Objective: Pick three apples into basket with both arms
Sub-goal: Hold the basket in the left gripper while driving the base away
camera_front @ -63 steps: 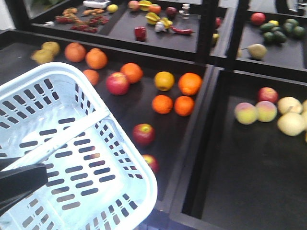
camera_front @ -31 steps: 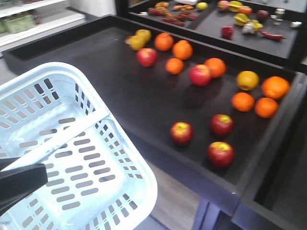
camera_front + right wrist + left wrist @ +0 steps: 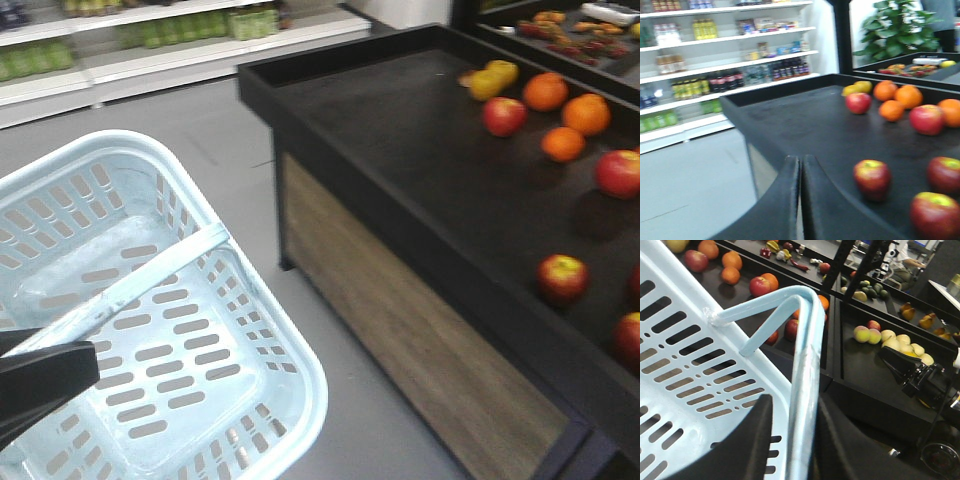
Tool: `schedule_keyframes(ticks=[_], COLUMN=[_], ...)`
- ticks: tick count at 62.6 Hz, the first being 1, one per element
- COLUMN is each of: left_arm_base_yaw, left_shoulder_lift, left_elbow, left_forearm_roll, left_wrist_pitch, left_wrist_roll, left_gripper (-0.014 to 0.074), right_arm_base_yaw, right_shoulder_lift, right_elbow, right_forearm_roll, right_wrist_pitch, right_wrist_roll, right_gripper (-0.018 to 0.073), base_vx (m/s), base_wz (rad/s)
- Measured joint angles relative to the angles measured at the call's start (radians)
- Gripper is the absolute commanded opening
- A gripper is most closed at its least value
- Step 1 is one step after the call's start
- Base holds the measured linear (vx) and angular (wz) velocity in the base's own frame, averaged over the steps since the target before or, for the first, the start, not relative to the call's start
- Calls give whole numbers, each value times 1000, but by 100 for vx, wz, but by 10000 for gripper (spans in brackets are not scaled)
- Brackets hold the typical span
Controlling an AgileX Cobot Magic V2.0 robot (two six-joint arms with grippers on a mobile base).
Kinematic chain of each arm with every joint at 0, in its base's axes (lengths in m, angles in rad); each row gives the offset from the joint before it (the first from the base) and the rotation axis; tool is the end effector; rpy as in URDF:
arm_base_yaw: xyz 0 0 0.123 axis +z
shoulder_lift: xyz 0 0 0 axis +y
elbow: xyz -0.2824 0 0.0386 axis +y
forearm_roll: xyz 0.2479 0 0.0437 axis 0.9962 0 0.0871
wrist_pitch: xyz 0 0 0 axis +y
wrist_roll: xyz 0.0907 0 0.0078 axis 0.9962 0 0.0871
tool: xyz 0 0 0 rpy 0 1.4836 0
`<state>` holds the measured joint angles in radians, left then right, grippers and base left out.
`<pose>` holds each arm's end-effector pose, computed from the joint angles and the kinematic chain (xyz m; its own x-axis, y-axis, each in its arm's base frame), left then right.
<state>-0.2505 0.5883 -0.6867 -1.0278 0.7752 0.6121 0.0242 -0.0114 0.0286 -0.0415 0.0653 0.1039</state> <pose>0.0822 -0.0774 0.3593 -0.4539 -0.0940 -0.8861 0.6622 0.6298 -0.4061 0.0568 0.0011 0.1981 0.0034 0.0625 -0.9980 -0.0217 0.9978 0.0625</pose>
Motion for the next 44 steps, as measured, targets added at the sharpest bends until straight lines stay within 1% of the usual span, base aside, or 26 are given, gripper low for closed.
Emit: schedule_keyframes(ticks=[27, 44], left_arm_base_yaw=[0, 0], left_shoulder_lift=[0, -2], left_elbow=[0, 0], left_forearm_roll=[0, 0], left_wrist_pitch=[0, 0], left_wrist_roll=[0, 0], left_gripper=[-6, -6], right_arm_base_yaw=[0, 0], right_shoulder_lift=[0, 0], right_elbow=[0, 0], right_forearm_roll=[0, 0], right_wrist_pitch=[0, 0], right_wrist_roll=[0, 0], right_gripper=[-5, -5], base_vx=[-15, -11], base_wz=[61, 46])
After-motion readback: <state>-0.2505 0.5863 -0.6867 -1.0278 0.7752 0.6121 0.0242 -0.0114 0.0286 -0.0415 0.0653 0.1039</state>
